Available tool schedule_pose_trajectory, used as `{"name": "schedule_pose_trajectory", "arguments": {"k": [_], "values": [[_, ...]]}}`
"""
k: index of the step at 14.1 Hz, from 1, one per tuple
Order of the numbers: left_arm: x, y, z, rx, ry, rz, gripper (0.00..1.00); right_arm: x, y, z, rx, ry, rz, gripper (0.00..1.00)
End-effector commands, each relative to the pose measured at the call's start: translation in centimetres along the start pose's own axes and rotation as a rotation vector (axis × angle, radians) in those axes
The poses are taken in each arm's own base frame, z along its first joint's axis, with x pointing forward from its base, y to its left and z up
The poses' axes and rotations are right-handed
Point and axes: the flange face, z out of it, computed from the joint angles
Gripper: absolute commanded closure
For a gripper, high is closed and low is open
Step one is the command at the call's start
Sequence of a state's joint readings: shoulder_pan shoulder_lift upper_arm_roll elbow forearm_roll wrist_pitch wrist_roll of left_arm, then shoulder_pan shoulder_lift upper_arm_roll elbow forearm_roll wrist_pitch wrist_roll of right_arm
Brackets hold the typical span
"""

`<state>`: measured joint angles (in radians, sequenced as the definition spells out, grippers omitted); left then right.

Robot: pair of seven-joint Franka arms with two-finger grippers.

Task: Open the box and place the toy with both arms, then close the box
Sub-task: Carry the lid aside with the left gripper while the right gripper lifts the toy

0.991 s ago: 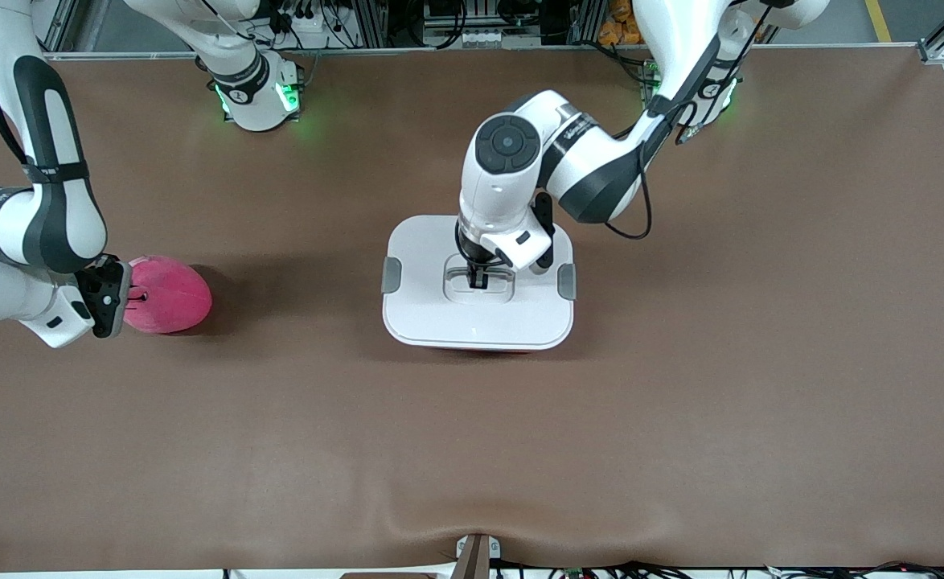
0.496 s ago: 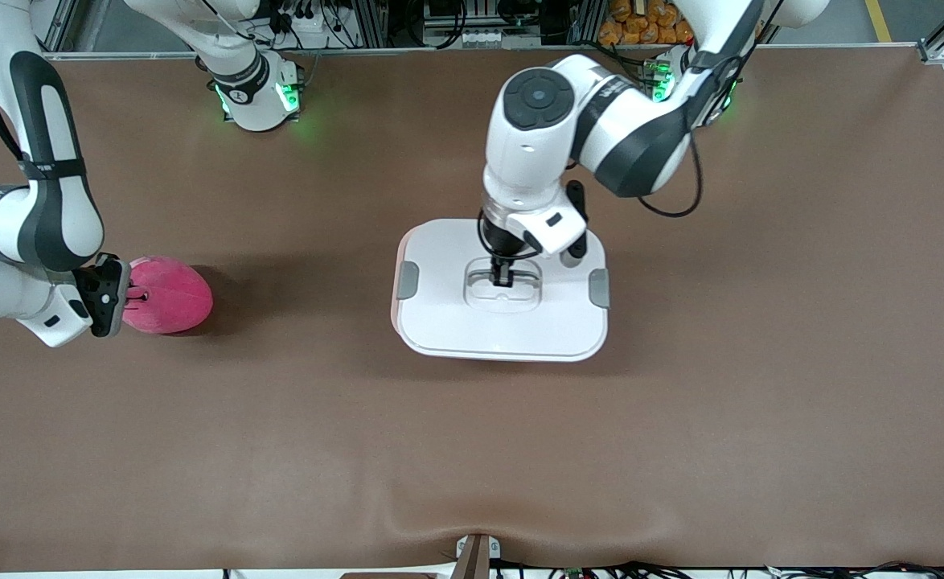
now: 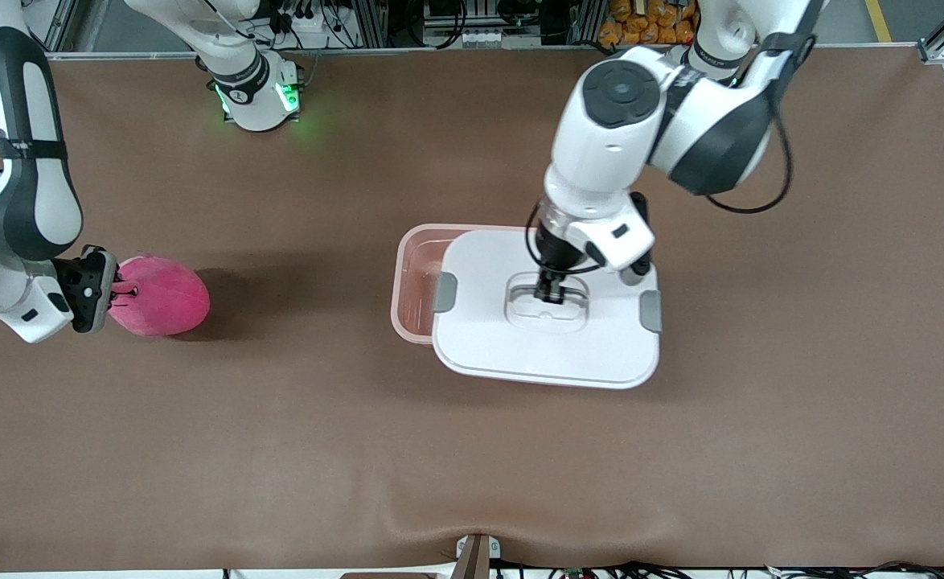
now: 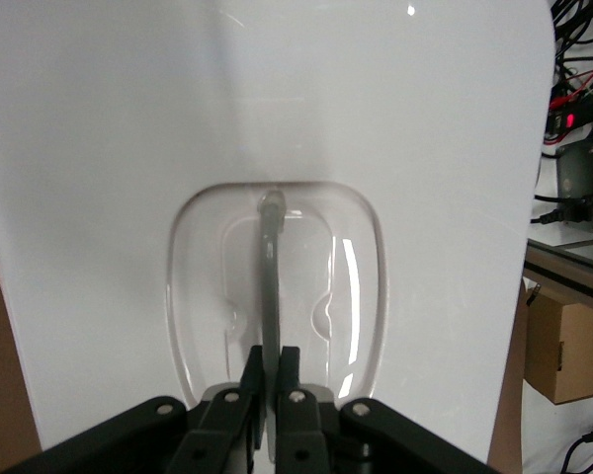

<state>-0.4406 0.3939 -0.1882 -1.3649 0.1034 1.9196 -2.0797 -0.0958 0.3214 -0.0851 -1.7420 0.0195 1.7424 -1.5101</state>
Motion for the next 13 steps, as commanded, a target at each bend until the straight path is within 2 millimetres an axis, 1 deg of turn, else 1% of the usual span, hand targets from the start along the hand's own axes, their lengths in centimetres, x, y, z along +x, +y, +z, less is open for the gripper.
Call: {"name": "schedule_pose_trajectory", "arguments": {"k": [1,2,4,6,8,11,12,13], "values": [[3.1,0.6,-1.0,0.015,0.017,0.024,1.0,0.9,-0.7,-2.2,0.01,0.009,0.05,1.0],[3.9,0.8,-0.9,0.027,0.021,0.04,1.0,1.2,-0.8,-2.8,0.013,0.007,0.062,1.0],[6.6,1.4,-0.8,0.057,0.036,0.057,1.0,1.3,-1.2,-3.9,0.027,0.005,0.095,1.0],[9.4,2.1,-1.3,0.084,0.012,0.078,1.0,1.8,-1.6,-4.8,0.034,0.001,0.099,1.0],[12.8,2.9,-1.4,0.095,-0.003,0.069,1.0,2.4,-2.3,-5.6,0.04,-0.003,0.136,1.0],[16.9,3.2,-2.1,0.129,0.003,0.134,1.0,4.1,-3.7,-6.6,0.05,-0.016,0.178,1.0],[18.2,3.3,-2.0,0.143,-0.001,0.15,1.0,4.4,-4.1,-7.1,0.05,-0.017,0.195,1.0],[19.3,3.3,-1.9,0.157,0.0,0.161,1.0,5.2,-4.6,-7.2,0.059,-0.023,0.207,1.0]]}}
